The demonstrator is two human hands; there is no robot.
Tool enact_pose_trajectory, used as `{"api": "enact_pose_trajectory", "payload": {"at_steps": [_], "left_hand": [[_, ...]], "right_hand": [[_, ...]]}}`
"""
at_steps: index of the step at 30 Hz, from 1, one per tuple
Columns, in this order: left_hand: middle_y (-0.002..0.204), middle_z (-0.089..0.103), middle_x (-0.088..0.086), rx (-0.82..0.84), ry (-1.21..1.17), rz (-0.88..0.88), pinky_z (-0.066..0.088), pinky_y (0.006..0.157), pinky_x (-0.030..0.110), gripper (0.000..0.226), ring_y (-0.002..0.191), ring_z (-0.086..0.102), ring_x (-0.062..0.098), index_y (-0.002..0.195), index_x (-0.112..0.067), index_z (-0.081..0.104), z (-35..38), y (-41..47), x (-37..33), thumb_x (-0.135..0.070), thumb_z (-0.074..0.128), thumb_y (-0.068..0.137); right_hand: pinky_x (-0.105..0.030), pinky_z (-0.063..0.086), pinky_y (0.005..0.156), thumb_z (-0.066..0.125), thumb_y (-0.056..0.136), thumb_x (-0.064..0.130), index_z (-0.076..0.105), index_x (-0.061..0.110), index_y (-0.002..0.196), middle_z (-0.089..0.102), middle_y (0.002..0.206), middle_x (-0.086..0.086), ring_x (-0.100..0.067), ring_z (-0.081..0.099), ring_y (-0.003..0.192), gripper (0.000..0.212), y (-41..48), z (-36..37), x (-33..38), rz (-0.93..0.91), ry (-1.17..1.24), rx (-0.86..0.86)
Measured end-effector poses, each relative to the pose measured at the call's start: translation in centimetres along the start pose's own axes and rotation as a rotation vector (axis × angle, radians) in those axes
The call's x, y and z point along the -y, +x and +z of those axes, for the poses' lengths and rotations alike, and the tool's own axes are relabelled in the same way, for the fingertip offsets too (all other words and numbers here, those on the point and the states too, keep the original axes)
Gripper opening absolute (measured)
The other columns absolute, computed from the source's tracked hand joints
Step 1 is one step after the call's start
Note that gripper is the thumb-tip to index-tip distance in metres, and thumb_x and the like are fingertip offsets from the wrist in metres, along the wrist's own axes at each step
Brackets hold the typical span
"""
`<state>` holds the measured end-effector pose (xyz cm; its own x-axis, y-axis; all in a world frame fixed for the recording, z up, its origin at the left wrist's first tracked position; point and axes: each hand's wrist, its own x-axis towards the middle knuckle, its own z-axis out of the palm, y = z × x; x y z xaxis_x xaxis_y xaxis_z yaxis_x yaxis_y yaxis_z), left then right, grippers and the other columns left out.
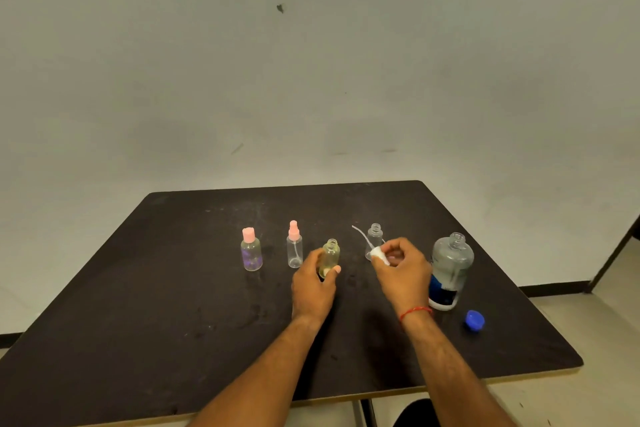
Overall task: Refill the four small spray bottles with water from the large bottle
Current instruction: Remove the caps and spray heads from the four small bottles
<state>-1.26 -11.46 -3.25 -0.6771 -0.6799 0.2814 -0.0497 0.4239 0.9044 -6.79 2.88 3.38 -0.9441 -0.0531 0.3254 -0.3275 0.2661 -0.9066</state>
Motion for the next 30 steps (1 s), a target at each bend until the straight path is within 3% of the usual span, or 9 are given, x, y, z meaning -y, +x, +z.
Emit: {"api": "enact_pose_trajectory", "payload": {"at_steps": [3,7,13,18,25,30], "left_hand": [[0.104,0.068,-0.010,-0.018,0.012,-0.006,0.054,0.090,0.027,0.034,0.095,0.065,0.008,0.116,-0.022,0.068,0.5,0.9,0.4,-0.019,0.079,0.085],[0.102,0.068,-0.011,-0.002,-0.013,-0.035,0.055,0.092,0.028,0.036,0.094,0.065,0.006,0.117,-0.021,0.069,1.3,2.3,-0.1,-0.015,0.081,0.083],[0.107,0.073,-0.006,0.019,-0.017,-0.085,0.054,0.094,0.028,0.036,0.101,0.068,0.010,0.119,-0.021,0.069,2.4,3.6,0.4,-0.016,0.080,0.085],[0.099,0.068,-0.013,0.026,-0.004,-0.053,0.051,0.088,0.021,0.033,0.093,0.064,0.003,0.119,-0.020,0.069,2.8,3.7,0.6,-0.015,0.077,0.087],[0.088,0.063,-0.020,0.021,0.009,-0.050,0.043,0.078,0.014,0.029,0.082,0.059,-0.005,0.112,-0.022,0.069,2.6,3.3,0.5,-0.016,0.078,0.085],[0.093,0.062,-0.022,0.006,0.010,-0.035,0.048,0.084,0.018,0.031,0.086,0.059,-0.006,0.112,-0.024,0.067,2.5,3.1,0.4,-0.016,0.080,0.084]], "right_hand": [[-0.019,0.053,0.059,0.077,0.078,0.020,0.062,0.023,0.072,0.066,0.067,0.010,-0.002,0.064,0.062,0.016,-0.8,1.7,-1.0,0.013,-0.066,-0.021],[-0.026,0.053,0.063,0.075,0.078,0.024,0.061,0.023,0.072,0.065,0.069,0.008,-0.004,0.061,0.061,0.015,-0.7,3.6,-2.2,0.028,-0.175,0.009],[-0.028,0.054,0.074,0.074,0.080,0.027,0.058,0.027,0.076,0.062,0.105,-0.008,-0.012,0.062,0.073,0.017,-0.3,4.7,-3.0,0.088,-0.296,0.067],[-0.029,0.053,0.070,0.073,0.083,0.022,0.062,0.018,0.082,0.042,0.073,0.014,-0.011,0.056,0.067,0.012,0.0,4.9,-3.1,0.074,-0.307,0.087],[-0.029,0.054,0.070,0.075,0.082,0.021,0.063,0.016,0.083,0.039,0.071,0.015,-0.008,0.054,0.066,0.013,0.1,5.1,-3.1,0.047,-0.315,0.096],[-0.026,0.052,0.068,0.074,0.082,0.024,0.062,0.017,0.083,0.040,0.073,0.014,-0.004,0.050,0.063,0.014,0.2,4.9,-3.3,0.039,-0.324,0.095]]}}
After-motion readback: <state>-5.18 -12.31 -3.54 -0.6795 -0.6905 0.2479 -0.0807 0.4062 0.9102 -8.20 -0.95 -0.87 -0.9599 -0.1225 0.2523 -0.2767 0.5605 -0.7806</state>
